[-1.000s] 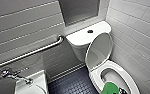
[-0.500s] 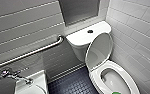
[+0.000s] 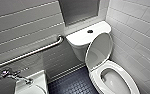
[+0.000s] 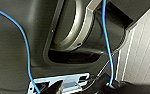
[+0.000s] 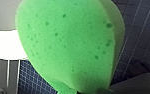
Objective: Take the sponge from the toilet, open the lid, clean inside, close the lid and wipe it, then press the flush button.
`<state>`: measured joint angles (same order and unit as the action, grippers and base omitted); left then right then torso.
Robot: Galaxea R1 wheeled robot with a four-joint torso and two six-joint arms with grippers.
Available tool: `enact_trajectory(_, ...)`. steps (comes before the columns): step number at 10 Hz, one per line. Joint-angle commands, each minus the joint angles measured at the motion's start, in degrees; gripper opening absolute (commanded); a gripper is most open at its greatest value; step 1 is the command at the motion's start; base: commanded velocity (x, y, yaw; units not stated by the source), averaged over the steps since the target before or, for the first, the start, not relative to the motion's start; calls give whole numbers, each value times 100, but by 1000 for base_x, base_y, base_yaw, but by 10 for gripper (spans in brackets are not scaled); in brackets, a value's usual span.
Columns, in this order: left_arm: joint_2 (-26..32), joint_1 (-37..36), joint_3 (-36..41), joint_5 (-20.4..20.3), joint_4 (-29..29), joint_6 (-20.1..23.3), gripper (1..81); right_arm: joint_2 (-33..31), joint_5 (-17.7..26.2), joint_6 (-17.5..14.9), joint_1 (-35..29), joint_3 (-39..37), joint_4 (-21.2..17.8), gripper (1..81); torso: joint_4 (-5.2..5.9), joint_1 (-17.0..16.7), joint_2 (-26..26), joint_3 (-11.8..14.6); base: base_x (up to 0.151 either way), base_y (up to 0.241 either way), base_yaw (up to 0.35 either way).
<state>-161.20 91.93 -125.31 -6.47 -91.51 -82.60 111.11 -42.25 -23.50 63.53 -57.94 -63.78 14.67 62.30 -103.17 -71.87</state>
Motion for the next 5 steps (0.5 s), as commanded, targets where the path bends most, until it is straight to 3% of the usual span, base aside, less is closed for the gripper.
enact_trajectory(1,52,216,41,111,-85,43,811,-543,-872,-91,-352,1584,410,10,0,0,0,0,0,0,0)
enact_trajectory(3,43,216,41,111,-77,69,811,-385,-977,-969,-730,1901,-343,10,0,0,0,0,0,0,0)
enact_trajectory(5,43,216,42,111,-77,69,811,0,-1284,-1514,-1256,2016,-871,10,0,0,0,0,0,0,0)
